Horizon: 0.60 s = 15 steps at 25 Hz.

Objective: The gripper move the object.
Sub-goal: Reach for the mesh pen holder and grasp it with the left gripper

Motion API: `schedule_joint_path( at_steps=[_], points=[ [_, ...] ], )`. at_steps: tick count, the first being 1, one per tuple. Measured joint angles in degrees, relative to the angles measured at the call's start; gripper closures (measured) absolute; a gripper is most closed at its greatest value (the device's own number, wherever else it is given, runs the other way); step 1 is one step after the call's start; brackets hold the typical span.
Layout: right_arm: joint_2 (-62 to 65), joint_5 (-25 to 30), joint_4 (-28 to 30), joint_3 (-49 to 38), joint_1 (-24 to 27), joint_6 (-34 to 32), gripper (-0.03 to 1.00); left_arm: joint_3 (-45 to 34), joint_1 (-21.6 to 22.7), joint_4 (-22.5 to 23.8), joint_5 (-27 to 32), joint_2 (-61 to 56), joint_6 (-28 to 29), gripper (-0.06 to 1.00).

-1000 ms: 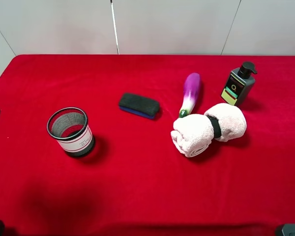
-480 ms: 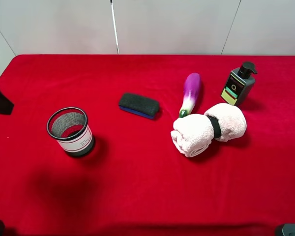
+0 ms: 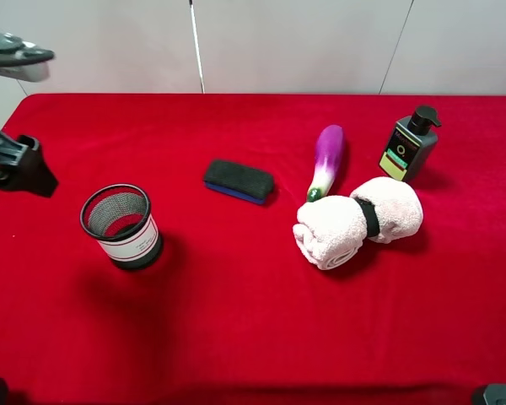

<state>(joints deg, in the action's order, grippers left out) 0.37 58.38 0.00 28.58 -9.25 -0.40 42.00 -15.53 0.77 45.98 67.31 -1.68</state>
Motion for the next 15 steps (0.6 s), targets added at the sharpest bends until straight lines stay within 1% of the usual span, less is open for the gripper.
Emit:
schedule_joint_path(
  at_steps=[10,15],
  points=[
    [0.0,0.0,0.0,0.0,0.0,0.0,0.27,0.39,-5.56,0.14,-6.1,8.18,0.23,0.14],
    [0.0,0.0,0.0,0.0,0.0,0.0,0.27,0.39,-6.47,0.14,-7.71,12.65,0.44,0.14]
  ],
)
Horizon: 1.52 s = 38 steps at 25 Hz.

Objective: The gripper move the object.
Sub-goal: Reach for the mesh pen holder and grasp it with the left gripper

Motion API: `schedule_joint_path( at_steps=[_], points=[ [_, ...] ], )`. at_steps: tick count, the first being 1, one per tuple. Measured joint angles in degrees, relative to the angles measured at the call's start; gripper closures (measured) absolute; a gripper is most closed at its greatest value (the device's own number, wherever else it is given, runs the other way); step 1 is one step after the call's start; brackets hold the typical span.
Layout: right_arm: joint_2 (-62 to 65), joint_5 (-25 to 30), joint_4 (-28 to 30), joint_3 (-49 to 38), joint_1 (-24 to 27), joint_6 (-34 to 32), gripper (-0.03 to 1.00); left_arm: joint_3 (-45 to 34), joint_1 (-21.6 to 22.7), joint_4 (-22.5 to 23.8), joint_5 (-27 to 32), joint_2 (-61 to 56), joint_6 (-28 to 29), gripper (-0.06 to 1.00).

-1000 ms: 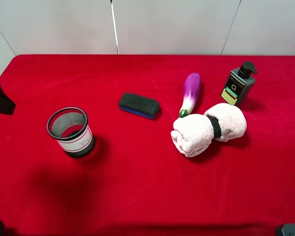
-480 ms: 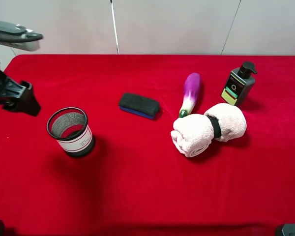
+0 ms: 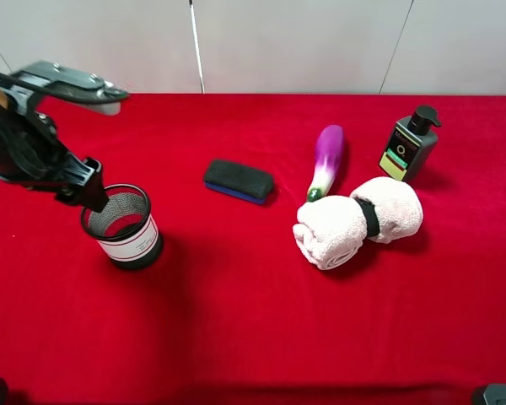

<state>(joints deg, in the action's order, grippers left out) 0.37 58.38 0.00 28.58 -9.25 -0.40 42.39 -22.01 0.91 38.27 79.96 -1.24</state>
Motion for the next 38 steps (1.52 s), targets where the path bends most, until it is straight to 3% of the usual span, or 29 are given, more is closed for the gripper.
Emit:
schedule_joint_path(
  at_steps=[38],
  points=[
    [0.0,0.0,-0.31,0.0,0.0,0.0,0.27,0.0,0.0,0.59,-5.35,14.68,0.25,0.14]
  ],
)
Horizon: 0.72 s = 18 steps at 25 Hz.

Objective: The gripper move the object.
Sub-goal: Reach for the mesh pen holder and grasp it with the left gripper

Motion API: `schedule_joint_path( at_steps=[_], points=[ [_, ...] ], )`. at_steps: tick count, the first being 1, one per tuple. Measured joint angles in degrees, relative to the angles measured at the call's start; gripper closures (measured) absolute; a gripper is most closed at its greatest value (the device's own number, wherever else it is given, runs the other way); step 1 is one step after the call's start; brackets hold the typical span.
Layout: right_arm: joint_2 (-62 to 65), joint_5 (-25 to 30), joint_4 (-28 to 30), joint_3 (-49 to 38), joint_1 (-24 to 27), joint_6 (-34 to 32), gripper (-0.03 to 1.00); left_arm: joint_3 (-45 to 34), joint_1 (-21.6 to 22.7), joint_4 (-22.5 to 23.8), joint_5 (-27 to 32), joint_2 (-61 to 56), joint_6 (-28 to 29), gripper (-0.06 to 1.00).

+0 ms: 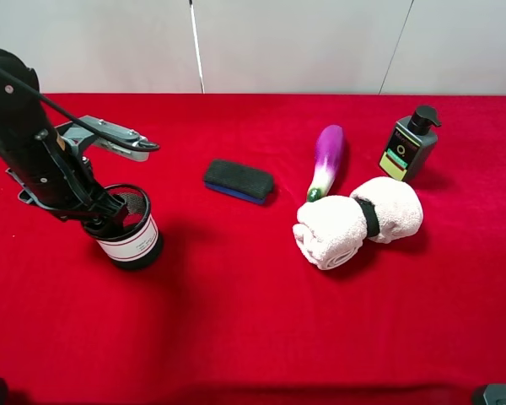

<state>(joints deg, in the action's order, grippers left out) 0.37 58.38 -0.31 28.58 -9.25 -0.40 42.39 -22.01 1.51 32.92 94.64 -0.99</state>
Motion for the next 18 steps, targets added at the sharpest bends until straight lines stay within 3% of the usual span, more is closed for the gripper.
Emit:
schedule_joint_path(
  at_steps=[18],
  points=[
    [0.0,0.0,-0.04,0.0,0.0,0.0,0.27,0.0,0.0,0.0,-0.36,0.0,0.0,0.14]
  ],
)
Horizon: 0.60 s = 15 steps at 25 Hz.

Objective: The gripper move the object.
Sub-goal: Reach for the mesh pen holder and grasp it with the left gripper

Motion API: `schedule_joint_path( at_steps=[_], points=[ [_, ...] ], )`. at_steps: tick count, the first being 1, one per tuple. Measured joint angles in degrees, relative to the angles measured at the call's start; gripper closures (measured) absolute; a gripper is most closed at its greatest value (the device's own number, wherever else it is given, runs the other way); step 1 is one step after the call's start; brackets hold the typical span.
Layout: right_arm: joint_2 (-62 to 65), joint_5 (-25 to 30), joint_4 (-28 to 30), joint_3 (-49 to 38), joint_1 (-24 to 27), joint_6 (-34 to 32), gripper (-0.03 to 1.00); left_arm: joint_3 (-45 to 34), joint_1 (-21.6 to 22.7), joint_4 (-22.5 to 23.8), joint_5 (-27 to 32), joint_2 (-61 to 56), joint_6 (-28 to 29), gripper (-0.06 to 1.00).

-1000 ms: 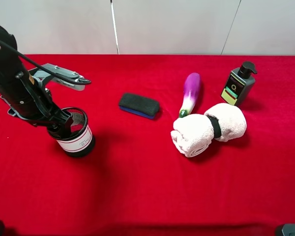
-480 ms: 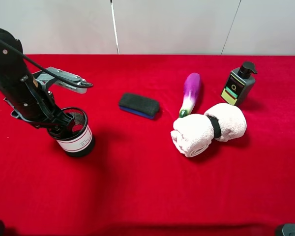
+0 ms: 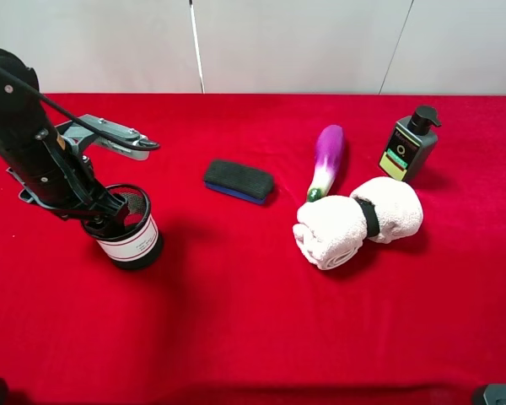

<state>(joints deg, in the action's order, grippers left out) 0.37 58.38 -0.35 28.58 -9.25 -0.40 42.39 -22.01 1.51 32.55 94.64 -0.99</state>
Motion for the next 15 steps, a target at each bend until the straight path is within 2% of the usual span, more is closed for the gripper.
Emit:
schedule_joint_path(
  at_steps=[4,7,10,13,15],
  points=[
    [0.0,0.0,0.0,0.0,0.0,0.0,0.27,0.0,0.0,0.0,-0.05,0.0,0.0,0.17],
    [0.0,0.0,0.0,0.0,0.0,0.0,0.27,0.0,0.0,0.0,-0.37,0.0,0.0,0.3],
    [0.0,0.0,0.0,0.0,0.0,0.0,0.27,0.0,0.0,0.0,-0.99,0.0,0.0,0.49],
    [0.0,0.0,0.0,0.0,0.0,0.0,0.27,0.0,0.0,-0.04,-1.27,0.0,0.0,0.6],
    [0.0,0.0,0.0,0.0,0.0,0.0,0.27,0.0,0.0,-0.04,-1.45,0.0,0.0,0.64]
  ],
)
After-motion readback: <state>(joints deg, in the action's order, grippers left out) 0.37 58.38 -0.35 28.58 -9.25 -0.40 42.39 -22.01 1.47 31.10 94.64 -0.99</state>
